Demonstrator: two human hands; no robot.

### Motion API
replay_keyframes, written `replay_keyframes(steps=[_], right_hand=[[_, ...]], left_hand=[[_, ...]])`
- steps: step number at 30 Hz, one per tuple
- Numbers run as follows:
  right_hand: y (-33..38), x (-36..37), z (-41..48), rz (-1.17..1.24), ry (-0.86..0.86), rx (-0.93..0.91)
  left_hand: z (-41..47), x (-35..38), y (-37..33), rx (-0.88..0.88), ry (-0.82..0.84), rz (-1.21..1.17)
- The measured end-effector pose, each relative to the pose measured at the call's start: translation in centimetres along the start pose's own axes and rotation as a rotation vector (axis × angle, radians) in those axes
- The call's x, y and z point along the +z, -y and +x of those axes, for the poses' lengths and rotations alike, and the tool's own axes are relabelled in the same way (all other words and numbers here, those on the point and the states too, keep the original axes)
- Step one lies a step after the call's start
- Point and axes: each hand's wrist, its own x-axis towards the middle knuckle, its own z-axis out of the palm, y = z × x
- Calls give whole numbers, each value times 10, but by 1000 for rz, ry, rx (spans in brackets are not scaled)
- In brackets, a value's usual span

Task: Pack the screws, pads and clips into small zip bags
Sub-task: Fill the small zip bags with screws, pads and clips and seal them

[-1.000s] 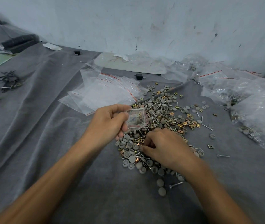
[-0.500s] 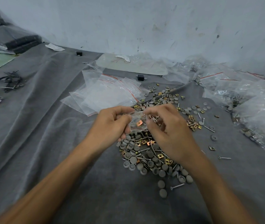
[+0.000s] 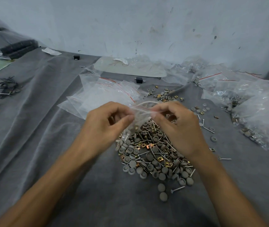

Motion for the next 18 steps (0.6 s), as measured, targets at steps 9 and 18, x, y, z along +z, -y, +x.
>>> replay_keyframes(steps=[9, 18], right_hand=[[33, -33, 2, 293, -50, -78], [37, -47, 0, 338, 54, -82]], left_hand=[[17, -6, -36, 26, -73, -436], [15, -2, -44, -4, 17, -387]])
